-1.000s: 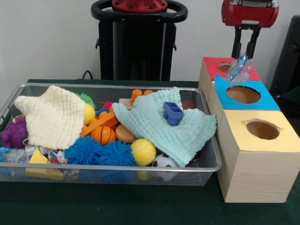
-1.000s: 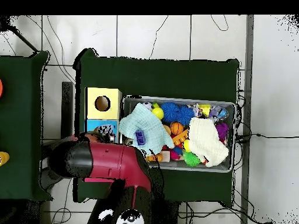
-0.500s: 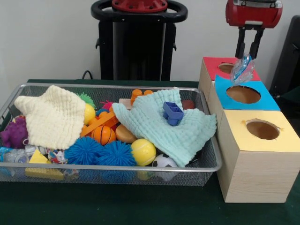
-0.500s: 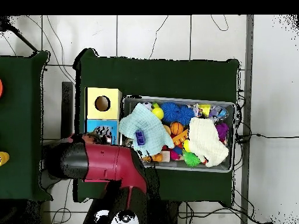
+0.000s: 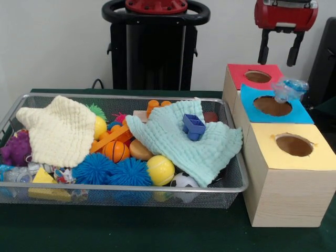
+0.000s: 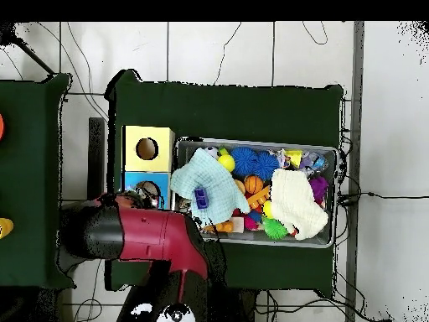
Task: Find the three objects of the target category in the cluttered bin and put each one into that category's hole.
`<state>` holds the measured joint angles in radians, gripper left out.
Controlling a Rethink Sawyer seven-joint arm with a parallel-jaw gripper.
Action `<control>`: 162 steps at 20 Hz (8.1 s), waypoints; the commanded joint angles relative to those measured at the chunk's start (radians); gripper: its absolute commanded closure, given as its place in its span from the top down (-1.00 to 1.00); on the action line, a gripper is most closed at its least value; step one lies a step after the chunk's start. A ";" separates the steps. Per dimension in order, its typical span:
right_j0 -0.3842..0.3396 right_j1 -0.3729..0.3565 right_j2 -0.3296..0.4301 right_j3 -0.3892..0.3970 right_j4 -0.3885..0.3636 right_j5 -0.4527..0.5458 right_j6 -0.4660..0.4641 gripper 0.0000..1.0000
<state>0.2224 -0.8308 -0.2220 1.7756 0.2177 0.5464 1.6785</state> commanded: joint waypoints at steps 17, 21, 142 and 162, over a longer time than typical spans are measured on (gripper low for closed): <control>-0.080 0.026 0.022 0.048 0.004 0.008 0.165 1.00; -0.185 0.040 0.066 0.020 -0.035 -0.002 0.038 1.00; -0.972 0.329 0.594 -0.505 -0.726 0.239 -0.186 1.00; -0.952 0.385 0.549 -0.511 -0.732 0.120 -0.124 1.00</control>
<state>-0.7447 -0.4789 0.3472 1.2074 -0.5017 0.7144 1.4743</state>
